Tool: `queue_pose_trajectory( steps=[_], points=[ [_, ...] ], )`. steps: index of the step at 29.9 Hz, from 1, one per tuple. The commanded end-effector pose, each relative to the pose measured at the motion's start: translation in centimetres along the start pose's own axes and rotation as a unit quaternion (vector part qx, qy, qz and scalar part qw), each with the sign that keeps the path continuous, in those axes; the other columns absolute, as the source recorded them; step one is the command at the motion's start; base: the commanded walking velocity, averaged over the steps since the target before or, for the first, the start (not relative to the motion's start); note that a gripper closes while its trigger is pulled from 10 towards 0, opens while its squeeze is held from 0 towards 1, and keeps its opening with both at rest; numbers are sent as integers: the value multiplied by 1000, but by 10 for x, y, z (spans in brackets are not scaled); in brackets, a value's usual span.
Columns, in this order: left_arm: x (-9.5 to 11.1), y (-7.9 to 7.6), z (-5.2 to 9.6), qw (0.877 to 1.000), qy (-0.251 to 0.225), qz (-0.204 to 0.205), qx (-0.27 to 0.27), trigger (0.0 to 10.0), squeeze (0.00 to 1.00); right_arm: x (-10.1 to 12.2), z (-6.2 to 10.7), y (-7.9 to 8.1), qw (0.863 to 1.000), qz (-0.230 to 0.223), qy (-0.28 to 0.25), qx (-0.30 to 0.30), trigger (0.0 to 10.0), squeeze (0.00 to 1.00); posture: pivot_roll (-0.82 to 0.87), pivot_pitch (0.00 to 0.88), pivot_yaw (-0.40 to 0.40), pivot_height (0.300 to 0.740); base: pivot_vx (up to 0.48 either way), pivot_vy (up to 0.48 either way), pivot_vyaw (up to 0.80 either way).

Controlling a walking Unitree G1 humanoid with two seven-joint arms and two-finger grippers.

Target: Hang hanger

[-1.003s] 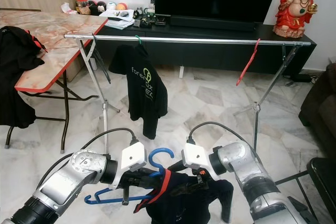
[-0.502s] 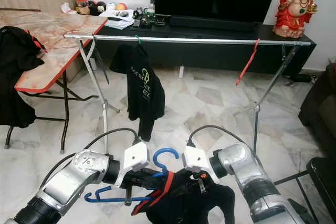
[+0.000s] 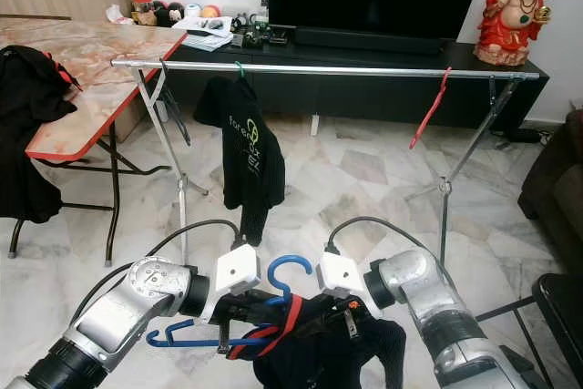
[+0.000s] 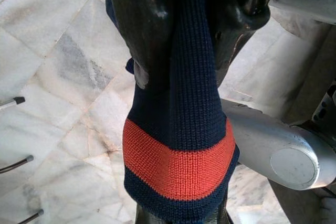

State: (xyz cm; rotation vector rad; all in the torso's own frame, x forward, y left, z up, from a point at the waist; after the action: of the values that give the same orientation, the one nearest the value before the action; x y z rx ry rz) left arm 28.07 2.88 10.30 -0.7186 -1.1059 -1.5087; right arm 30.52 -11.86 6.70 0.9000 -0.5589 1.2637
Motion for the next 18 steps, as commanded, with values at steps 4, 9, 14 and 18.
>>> queue_pose_trajectory(
  steps=[4,9,14,18],
  points=[
    [22,15,2,998,-19,-48,23,10000,0,1,-4,2,1000,3,-2,9,0,0,65,0,-58,740,0,0,0],
    [23,14,5,999,-22,-48,5,10000,788,-2,-4,3,1000,3,6,8,0,0,62,0,-57,740,0,0,0],
    [18,15,8,998,-6,-55,5,10000,1000,-8,-2,2,1000,1,18,0,0,0,66,0,-60,740,0,0,0],
    [13,14,13,998,9,-59,-2,10000,1000,-13,-1,0,1000,-2,30,-10,0,0,67,0,-61,740,0,0,0]
  ],
)
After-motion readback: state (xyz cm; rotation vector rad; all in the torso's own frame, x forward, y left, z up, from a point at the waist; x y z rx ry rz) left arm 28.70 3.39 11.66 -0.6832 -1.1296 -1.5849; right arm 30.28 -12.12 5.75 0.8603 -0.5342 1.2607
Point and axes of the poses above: a point about 5 cm out from each wrist's last joint towards the gripper, its own z axis pointing back from the gripper into the wrist, its own x axis along the axis of the wrist's last joint, y = z × x, the point moved 5 cm from there along -z, pointing out of the wrist towards the gripper, and after that the axes turned 14 degrees about -z, right-handed, at the moved point
